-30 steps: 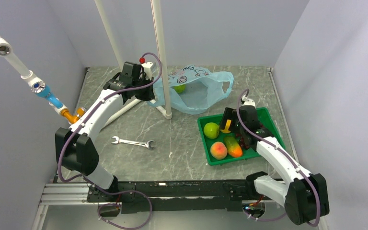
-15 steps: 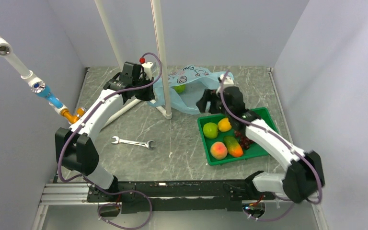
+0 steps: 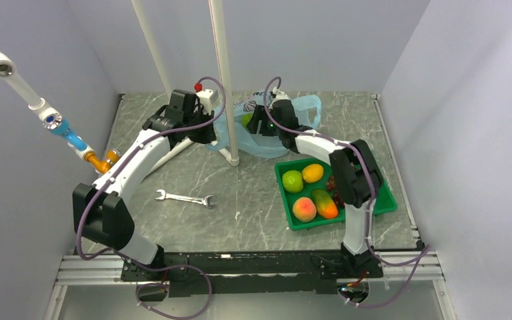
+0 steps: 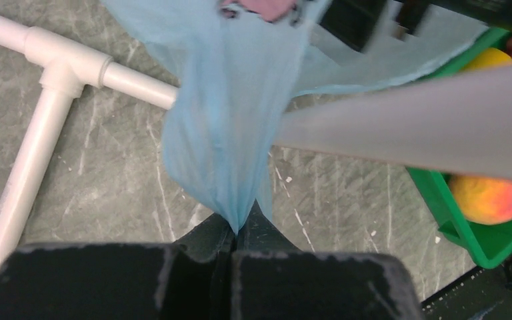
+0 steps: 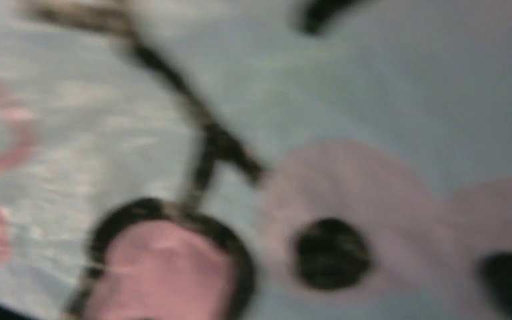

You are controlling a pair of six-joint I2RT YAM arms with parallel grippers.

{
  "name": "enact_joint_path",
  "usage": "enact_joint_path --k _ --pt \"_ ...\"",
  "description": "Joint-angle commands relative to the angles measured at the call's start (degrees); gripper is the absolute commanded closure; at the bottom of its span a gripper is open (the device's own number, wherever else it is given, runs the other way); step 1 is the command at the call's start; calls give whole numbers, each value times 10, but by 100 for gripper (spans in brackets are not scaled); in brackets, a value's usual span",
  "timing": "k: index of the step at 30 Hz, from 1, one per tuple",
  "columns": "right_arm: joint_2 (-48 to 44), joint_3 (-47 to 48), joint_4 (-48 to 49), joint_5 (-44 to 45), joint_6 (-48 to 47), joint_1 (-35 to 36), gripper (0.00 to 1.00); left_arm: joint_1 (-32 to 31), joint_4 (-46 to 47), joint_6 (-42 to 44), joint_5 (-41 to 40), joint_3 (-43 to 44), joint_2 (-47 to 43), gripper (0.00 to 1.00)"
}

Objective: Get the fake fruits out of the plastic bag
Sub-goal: Take out the fake fruit from the plastic bag.

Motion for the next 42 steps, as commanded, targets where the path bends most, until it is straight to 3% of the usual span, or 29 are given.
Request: enact_joint_path --k 1,9,14,18,24,31,33,36,42 --pt "59 78 64 12 32 3 24 -8 49 10 55 -12 -53 100" --pt "165 183 56 62 56 2 1 -11 55 13 70 -14 -57 100" --pt "222 250 38 57 45 3 1 -12 48 9 81 -7 -41 100" --pt "262 278 78 -67 22 2 1 -12 42 7 73 -3 -33 100" --pt "301 302 78 -135 5 3 1 -13 39 5 75 0 -29 100" --pt "368 425 -47 -67 -5 27 1 -13 36 6 74 0 -31 100" --pt "381 456 -84 -22 2 30 4 -13 37 6 72 0 -30 100" --pt "379 450 -79 -26 13 32 13 -12 34 7 70 1 -28 100" --pt "387 459 -110 -40 20 32 43 -14 34 5 72 2 -29 100"
